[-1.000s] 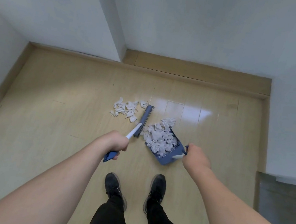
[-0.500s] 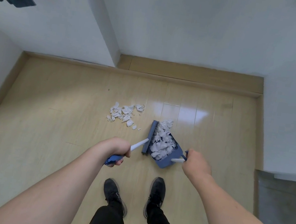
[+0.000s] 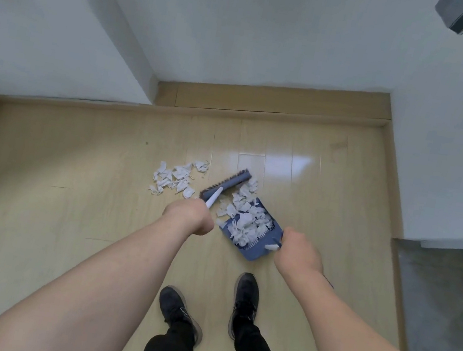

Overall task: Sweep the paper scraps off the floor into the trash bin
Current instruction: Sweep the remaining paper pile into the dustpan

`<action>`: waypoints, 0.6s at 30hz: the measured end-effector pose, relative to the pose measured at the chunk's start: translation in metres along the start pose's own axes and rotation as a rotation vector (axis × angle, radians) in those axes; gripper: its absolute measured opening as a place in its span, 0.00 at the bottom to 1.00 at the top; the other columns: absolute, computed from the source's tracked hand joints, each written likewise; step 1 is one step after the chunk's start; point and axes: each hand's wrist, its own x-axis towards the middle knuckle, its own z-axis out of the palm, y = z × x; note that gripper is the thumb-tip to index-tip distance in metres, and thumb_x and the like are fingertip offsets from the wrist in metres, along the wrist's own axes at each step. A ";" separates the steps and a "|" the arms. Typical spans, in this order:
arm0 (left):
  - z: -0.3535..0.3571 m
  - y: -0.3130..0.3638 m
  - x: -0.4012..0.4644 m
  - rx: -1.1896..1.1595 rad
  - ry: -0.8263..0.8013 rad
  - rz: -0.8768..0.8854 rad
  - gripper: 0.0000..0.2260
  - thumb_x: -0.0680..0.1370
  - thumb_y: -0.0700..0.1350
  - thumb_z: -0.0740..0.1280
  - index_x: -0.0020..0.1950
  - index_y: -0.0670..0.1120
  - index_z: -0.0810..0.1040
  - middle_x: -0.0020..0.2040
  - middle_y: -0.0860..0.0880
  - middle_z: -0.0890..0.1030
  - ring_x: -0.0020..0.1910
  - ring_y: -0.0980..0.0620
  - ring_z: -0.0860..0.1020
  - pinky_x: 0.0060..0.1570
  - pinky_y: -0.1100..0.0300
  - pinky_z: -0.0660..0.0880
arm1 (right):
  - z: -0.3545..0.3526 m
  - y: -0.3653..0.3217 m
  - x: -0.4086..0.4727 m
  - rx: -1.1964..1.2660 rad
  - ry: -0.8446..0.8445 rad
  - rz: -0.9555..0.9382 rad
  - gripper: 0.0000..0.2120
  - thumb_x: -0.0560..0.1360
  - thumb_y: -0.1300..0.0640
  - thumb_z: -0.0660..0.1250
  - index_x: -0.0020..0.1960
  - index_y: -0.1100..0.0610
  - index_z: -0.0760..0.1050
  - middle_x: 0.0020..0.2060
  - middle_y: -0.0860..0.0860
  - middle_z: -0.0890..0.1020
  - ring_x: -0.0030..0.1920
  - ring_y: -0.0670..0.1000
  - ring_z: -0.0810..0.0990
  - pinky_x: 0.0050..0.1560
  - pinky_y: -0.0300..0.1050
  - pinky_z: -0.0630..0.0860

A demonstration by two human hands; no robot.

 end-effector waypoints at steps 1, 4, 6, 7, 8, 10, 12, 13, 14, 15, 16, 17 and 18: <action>0.001 -0.001 0.002 0.076 0.009 0.013 0.11 0.74 0.39 0.55 0.55 0.44 0.71 0.37 0.48 0.74 0.29 0.50 0.72 0.31 0.62 0.69 | -0.002 -0.001 0.003 0.004 0.006 -0.003 0.10 0.74 0.65 0.59 0.55 0.58 0.71 0.51 0.57 0.79 0.49 0.59 0.78 0.41 0.44 0.69; 0.004 -0.006 0.001 0.302 0.018 0.060 0.12 0.73 0.40 0.57 0.54 0.48 0.72 0.39 0.52 0.74 0.30 0.53 0.71 0.29 0.62 0.66 | -0.008 -0.004 0.007 0.026 0.017 -0.006 0.11 0.74 0.64 0.60 0.55 0.57 0.72 0.51 0.57 0.79 0.49 0.59 0.78 0.41 0.44 0.69; 0.003 -0.009 -0.003 0.389 0.015 0.092 0.11 0.73 0.40 0.57 0.53 0.48 0.72 0.39 0.53 0.73 0.31 0.54 0.71 0.29 0.62 0.66 | -0.012 -0.006 0.008 0.035 0.016 -0.010 0.09 0.74 0.64 0.60 0.52 0.56 0.71 0.50 0.56 0.80 0.43 0.58 0.75 0.41 0.44 0.69; 0.001 -0.011 -0.004 0.418 0.013 0.106 0.10 0.73 0.40 0.57 0.52 0.48 0.72 0.39 0.53 0.73 0.31 0.54 0.71 0.29 0.62 0.66 | -0.013 -0.006 0.008 0.037 0.013 -0.010 0.08 0.74 0.64 0.60 0.50 0.55 0.71 0.50 0.56 0.80 0.42 0.57 0.73 0.40 0.44 0.68; 0.000 -0.014 -0.007 0.441 0.014 0.117 0.09 0.73 0.41 0.57 0.52 0.48 0.71 0.39 0.53 0.72 0.31 0.54 0.71 0.29 0.62 0.66 | -0.014 -0.006 0.007 0.037 0.012 -0.009 0.07 0.74 0.64 0.60 0.49 0.55 0.70 0.50 0.56 0.80 0.41 0.57 0.72 0.40 0.44 0.68; -0.002 -0.020 -0.010 0.471 0.023 0.138 0.08 0.73 0.40 0.57 0.50 0.49 0.71 0.38 0.53 0.71 0.31 0.54 0.70 0.29 0.63 0.65 | -0.014 -0.007 0.005 0.034 0.011 -0.008 0.07 0.74 0.64 0.60 0.50 0.55 0.70 0.50 0.56 0.80 0.41 0.56 0.72 0.40 0.43 0.68; -0.006 -0.029 -0.014 0.480 0.033 0.134 0.08 0.73 0.40 0.58 0.50 0.49 0.71 0.38 0.53 0.71 0.31 0.54 0.69 0.29 0.63 0.65 | -0.010 -0.009 0.003 0.022 0.009 -0.010 0.09 0.74 0.64 0.60 0.53 0.56 0.71 0.50 0.56 0.79 0.41 0.56 0.71 0.40 0.43 0.68; -0.008 -0.034 -0.015 0.466 0.038 0.127 0.08 0.73 0.40 0.58 0.50 0.48 0.71 0.38 0.53 0.71 0.31 0.54 0.70 0.29 0.63 0.65 | -0.008 -0.010 0.002 0.016 0.008 -0.011 0.09 0.74 0.64 0.60 0.53 0.57 0.71 0.50 0.56 0.79 0.41 0.56 0.72 0.39 0.43 0.68; -0.011 -0.039 -0.016 0.442 0.042 0.118 0.08 0.73 0.41 0.58 0.50 0.48 0.72 0.38 0.52 0.72 0.30 0.54 0.70 0.30 0.63 0.65 | -0.006 -0.011 0.002 0.012 0.007 -0.011 0.09 0.74 0.64 0.60 0.54 0.57 0.71 0.50 0.56 0.79 0.41 0.56 0.72 0.39 0.44 0.69; -0.014 -0.045 -0.018 0.398 0.038 0.102 0.08 0.74 0.41 0.58 0.50 0.48 0.72 0.38 0.52 0.72 0.30 0.53 0.70 0.30 0.62 0.66 | -0.005 -0.012 0.002 0.011 0.004 -0.015 0.10 0.74 0.64 0.60 0.54 0.57 0.71 0.50 0.56 0.79 0.41 0.56 0.72 0.40 0.44 0.69; -0.017 -0.049 -0.020 0.336 0.027 0.086 0.07 0.74 0.41 0.57 0.51 0.47 0.72 0.38 0.51 0.73 0.29 0.53 0.71 0.31 0.62 0.67 | -0.005 -0.011 0.003 0.016 0.005 -0.011 0.09 0.73 0.64 0.60 0.53 0.56 0.71 0.50 0.55 0.79 0.41 0.57 0.73 0.40 0.43 0.69; -0.018 -0.054 -0.022 0.246 0.007 0.061 0.07 0.75 0.41 0.57 0.51 0.46 0.72 0.37 0.50 0.73 0.28 0.52 0.72 0.31 0.62 0.68 | -0.005 -0.011 0.004 0.024 0.003 -0.008 0.09 0.73 0.63 0.61 0.52 0.56 0.72 0.50 0.55 0.79 0.42 0.57 0.74 0.40 0.43 0.69; -0.018 -0.058 -0.024 0.136 -0.026 0.030 0.07 0.75 0.40 0.57 0.52 0.44 0.71 0.36 0.48 0.74 0.28 0.50 0.72 0.31 0.63 0.68 | -0.005 -0.010 0.005 0.029 0.002 -0.007 0.08 0.73 0.63 0.61 0.51 0.56 0.72 0.49 0.55 0.80 0.42 0.57 0.75 0.40 0.43 0.69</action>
